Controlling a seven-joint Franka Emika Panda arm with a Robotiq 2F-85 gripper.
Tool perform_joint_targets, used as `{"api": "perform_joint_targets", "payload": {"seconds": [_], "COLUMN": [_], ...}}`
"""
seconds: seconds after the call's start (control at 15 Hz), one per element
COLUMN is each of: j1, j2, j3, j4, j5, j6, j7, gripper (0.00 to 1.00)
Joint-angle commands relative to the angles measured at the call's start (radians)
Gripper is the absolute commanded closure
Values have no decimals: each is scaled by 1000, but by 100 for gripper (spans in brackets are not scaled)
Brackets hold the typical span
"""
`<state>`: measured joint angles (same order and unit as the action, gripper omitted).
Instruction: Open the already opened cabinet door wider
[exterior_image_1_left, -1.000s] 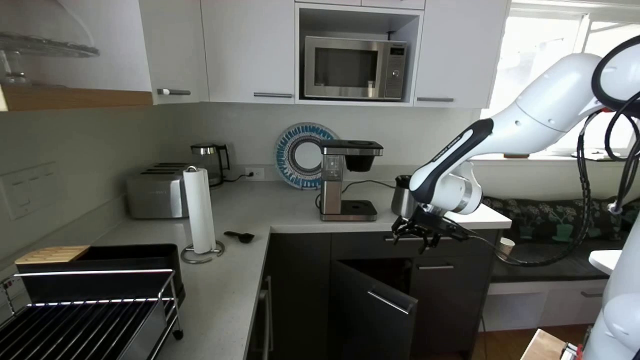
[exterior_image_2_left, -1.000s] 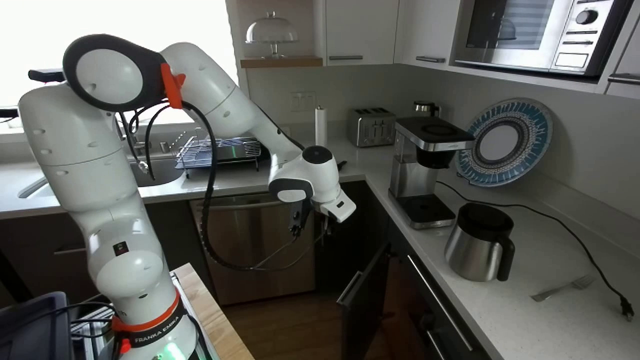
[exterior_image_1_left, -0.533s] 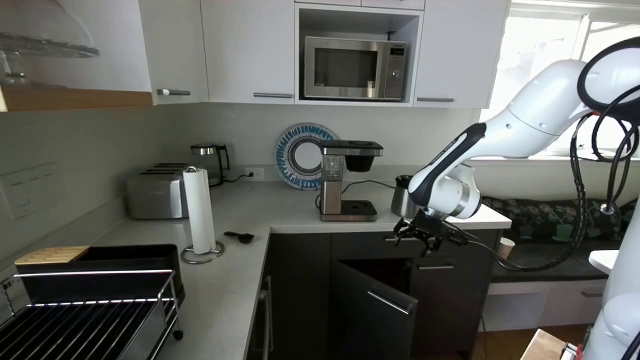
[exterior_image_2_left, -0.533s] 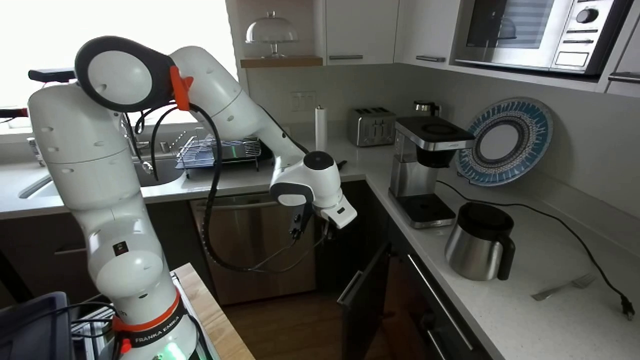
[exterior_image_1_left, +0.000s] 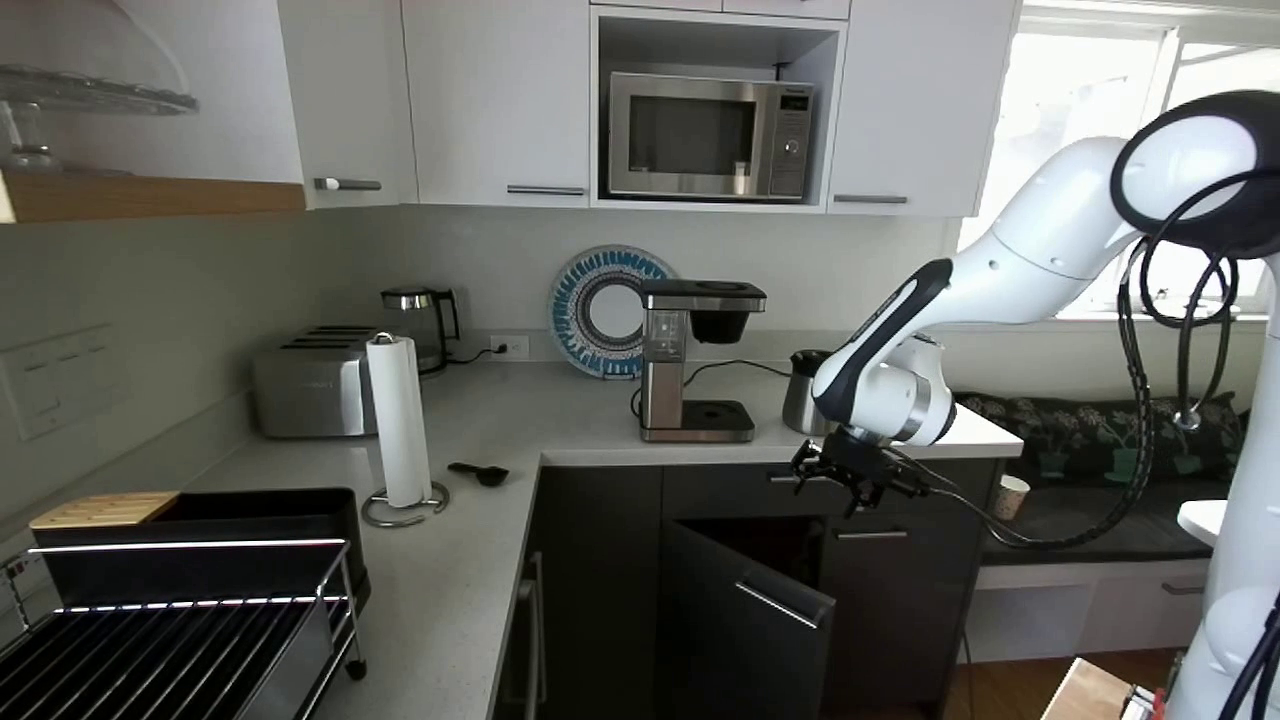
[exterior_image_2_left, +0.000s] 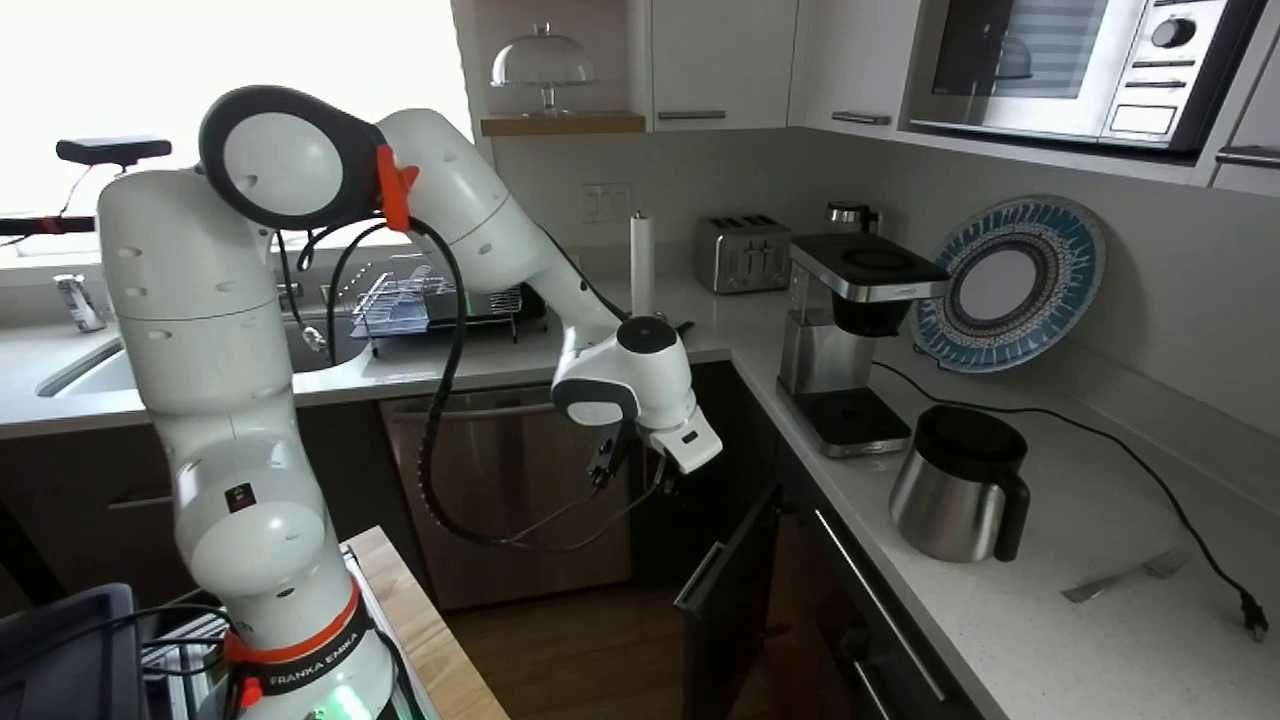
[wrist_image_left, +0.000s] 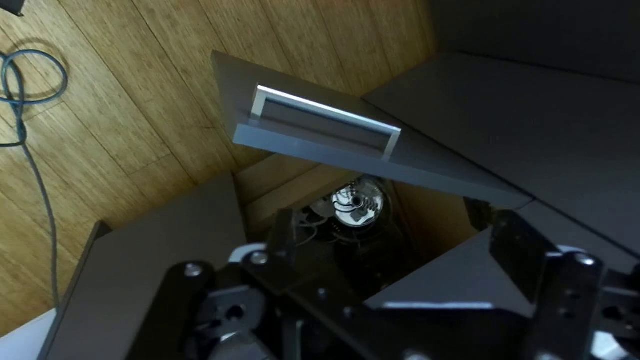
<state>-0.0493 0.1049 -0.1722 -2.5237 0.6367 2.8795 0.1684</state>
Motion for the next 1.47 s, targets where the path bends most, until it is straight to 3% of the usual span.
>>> {"api": "perform_joint_targets", "payload": {"seconds": [0.0, 0.27, 0.33, 0.73, 1.4], "j1": [-7, -7, -35, -110, -166], "j2": [169, 311, 342, 519, 779], "j3": [-28, -54, -34, 48, 108], "j4": [85, 174, 196, 379, 593], "j5": [12, 18, -21, 53, 30], "j6": [88, 106, 108, 85, 76], "j7": [112, 210, 257, 183, 259], "gripper": [0, 0, 0, 0, 0]}}
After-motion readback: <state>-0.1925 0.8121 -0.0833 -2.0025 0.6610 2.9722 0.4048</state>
